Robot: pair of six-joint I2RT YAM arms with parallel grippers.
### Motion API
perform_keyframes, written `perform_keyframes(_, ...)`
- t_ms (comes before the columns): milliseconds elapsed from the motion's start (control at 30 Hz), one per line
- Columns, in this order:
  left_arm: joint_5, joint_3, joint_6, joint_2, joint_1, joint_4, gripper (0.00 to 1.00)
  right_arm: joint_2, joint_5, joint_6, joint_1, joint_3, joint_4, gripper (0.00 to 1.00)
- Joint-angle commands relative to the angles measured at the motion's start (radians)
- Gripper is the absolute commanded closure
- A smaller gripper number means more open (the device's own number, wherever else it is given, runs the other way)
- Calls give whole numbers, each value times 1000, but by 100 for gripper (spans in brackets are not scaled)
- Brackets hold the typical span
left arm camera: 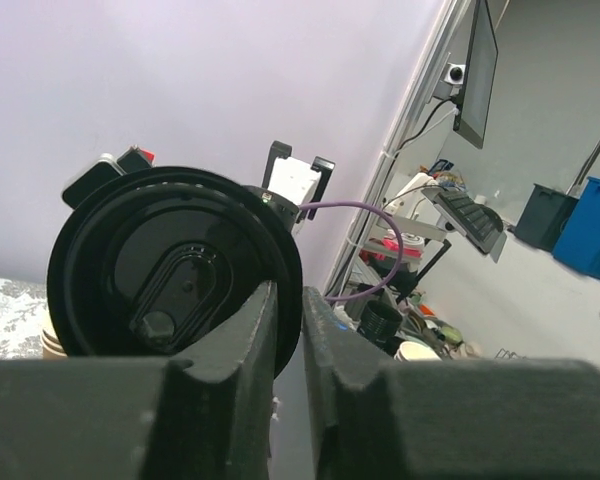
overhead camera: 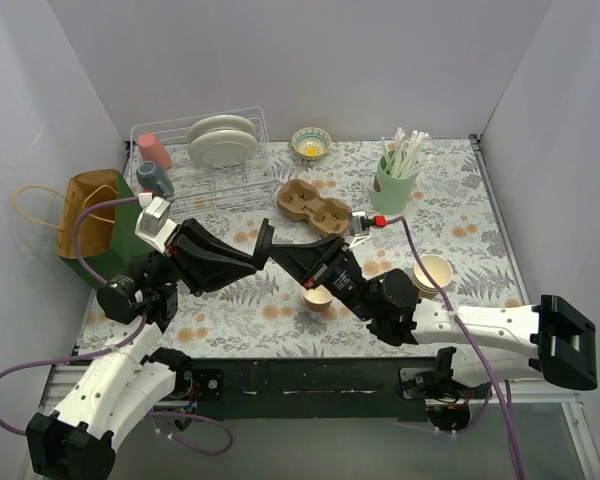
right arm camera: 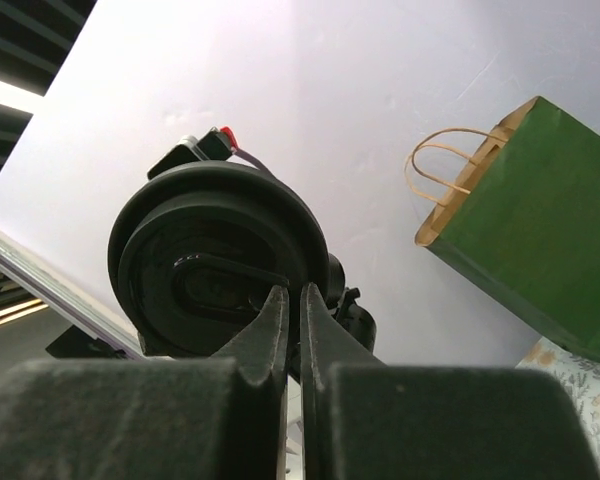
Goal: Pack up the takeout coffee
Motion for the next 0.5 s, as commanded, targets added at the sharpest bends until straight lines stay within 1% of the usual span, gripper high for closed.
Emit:
perform_keyframes(0,-21,-18,19,-17,-2,-65,70,-41,-5,-38,-1,-7,125,99)
perform_keyframes(33,-27,-18,43,-24,-3,-112,46,-58,1,-59,-3,-13,113,99)
perform_keyframes(67,-36,-14,72,-43,-2,-234,36,-79,7,-79,-4,-24,82,99)
perform_keyframes(100,-51,-6,159,-55,-2,-308,29,-105,23,-102,-9,-21,-31,99)
perform_keyframes(133,-76,0,199,-64,-2,-374,24,-162,39,-159,-10,-12,-136,99)
perform_keyframes(167,-91,9,239,-84,-2,-434,13,-194,62,-184,-10,22,-241,99)
perform_keyframes(200,-106,11,299,-93,-2,-530,2,-223,125,-207,-10,42,-348,99)
perform_keyframes(233,-122,14,333,-103,-3,-573,2,-277,160,-242,-9,54,-554,99)
perform_keyframes(267,-160,18,364,-110,-2,-621,2,-305,196,-266,-12,64,-629,99)
perform_keyframes(300,-174,32,393,-118,-2,-711,2,-329,263,-289,-15,86,-720,99)
perform_keyframes(333,-192,41,464,-118,-2,-756,2,-367,297,-305,-16,105,-894,99)
perform_keyframes(367,-230,50,497,-118,-3,-806,2,-381,332,-328,-18,132,-999,99)
perform_keyframes(400,-249,79,541,-111,-3,-909,2,-391,390,-343,-18,178,-1074,99)
perform_keyframes(433,-269,95,619,-104,-2,-960,2,-403,414,-359,-18,205,-1157,99)
perform_keyframes(467,-309,109,660,-98,-2,-1047,2,-405,434,-383,-18,225,-1302,99)
